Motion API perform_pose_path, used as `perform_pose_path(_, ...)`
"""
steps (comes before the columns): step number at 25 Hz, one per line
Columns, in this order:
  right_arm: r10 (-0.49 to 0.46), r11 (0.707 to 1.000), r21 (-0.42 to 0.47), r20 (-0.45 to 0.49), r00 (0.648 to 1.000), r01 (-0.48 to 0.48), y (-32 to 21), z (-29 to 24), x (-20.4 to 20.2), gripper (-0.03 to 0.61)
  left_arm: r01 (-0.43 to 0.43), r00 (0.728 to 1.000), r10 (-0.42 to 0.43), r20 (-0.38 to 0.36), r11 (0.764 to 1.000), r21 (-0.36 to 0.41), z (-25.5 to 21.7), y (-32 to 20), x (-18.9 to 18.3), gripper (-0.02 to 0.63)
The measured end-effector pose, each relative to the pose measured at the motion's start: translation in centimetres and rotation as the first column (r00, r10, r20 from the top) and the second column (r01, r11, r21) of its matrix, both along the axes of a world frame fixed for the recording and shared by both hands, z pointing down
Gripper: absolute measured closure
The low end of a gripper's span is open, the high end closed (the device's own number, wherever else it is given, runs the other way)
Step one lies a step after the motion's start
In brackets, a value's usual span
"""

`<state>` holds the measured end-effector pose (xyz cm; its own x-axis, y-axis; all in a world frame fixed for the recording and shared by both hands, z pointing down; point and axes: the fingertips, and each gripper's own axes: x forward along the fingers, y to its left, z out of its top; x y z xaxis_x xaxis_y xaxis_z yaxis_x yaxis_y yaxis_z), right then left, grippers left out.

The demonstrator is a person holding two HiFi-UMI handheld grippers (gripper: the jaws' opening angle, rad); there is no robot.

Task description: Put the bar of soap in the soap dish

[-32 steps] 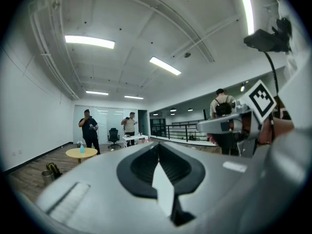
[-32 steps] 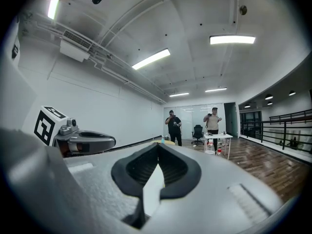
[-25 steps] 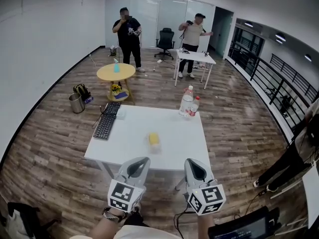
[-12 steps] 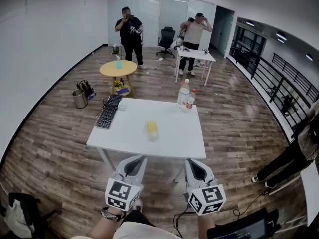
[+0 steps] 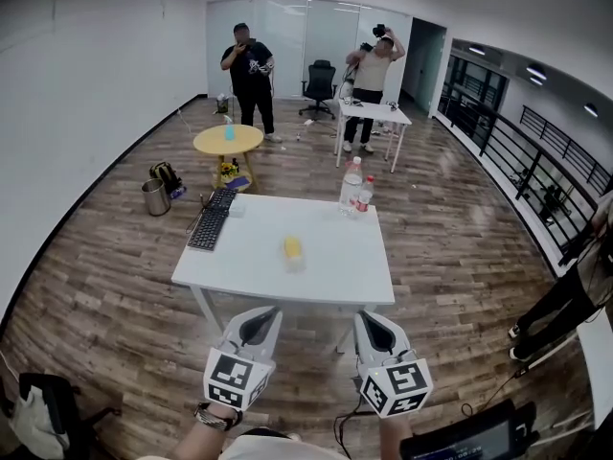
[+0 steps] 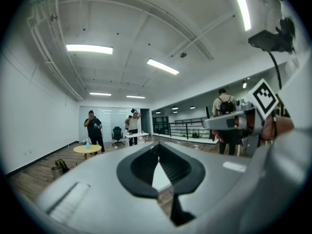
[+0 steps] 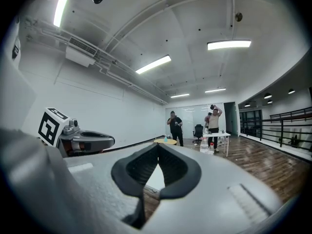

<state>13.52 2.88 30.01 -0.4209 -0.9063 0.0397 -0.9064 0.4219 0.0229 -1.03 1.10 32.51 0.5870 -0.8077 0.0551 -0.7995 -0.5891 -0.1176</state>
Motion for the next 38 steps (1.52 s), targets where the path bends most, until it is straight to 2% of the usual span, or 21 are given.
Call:
perform_pose_path(26, 0.073, 0.997, -0.020, 0.021, 0.997, -0.072, 5.4, 0.1, -5.2, 0.577, -0.055, 0.998, 0.056, 0.017, 0.998, -0.021, 1.0, 4.9, -5.7, 0.606)
perform_pose_path(38, 0.024, 1.000, 0.001, 0.006, 1.000, -0.024, 10.1, -0.2, -6.2, 0.577, -0.028, 1.000, 0.028, 0.007, 1.000, 0.009, 0.1, 9.8, -5.7, 0.606)
